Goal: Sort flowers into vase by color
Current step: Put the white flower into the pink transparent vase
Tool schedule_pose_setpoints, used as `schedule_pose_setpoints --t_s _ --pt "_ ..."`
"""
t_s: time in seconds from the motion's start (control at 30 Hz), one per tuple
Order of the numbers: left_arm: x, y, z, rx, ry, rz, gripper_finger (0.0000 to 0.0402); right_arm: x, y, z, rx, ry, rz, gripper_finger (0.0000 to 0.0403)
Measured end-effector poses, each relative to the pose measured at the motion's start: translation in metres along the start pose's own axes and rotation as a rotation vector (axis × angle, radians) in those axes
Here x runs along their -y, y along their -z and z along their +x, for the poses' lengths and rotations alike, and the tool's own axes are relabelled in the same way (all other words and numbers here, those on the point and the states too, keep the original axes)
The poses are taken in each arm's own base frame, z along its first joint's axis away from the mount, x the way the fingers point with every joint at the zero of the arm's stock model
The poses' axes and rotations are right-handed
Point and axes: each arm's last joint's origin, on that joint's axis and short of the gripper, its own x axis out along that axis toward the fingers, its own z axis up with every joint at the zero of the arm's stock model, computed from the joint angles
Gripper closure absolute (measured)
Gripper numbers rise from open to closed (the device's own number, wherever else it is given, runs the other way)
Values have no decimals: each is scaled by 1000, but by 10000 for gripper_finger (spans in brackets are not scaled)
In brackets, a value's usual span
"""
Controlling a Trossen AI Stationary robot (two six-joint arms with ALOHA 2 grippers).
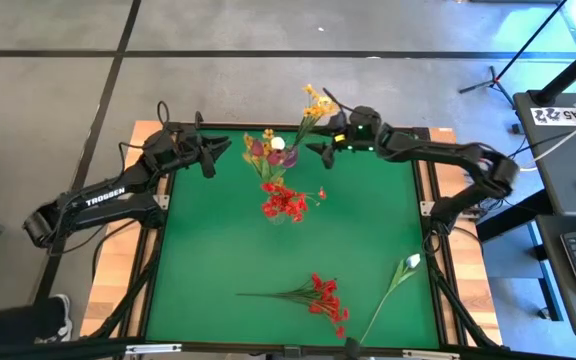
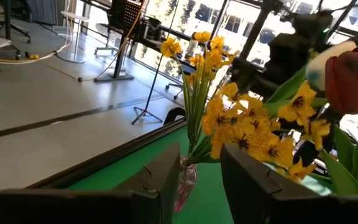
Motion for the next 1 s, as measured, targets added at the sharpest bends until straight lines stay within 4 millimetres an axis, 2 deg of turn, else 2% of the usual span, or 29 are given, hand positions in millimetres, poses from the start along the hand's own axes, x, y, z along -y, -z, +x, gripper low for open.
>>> schedule_pose_setpoints --t_s 0.13,0.23,0.33,0.5,0.8,1.0 --pt "0 0 0 -5 1 -22 289 -7 -10 -29 -52 46 25 139" --pt "0 1 0 -7 4 -29 289 -13 -11 -53 -129 52 116 139" --pt "0 2 0 -16 2 -31 289 -22 -5 -78 -257 27 237 139" --pt "-1 4 0 -40 -7 -38 289 -51 10 -113 -488 22 353 139" --pt "-1 5 0 -54 -12 -50 289 -114 29 -139 -732 37 445 139" --pt "-1 5 0 -58 3 -66 289 -154 40 -151 -790 48 475 139"
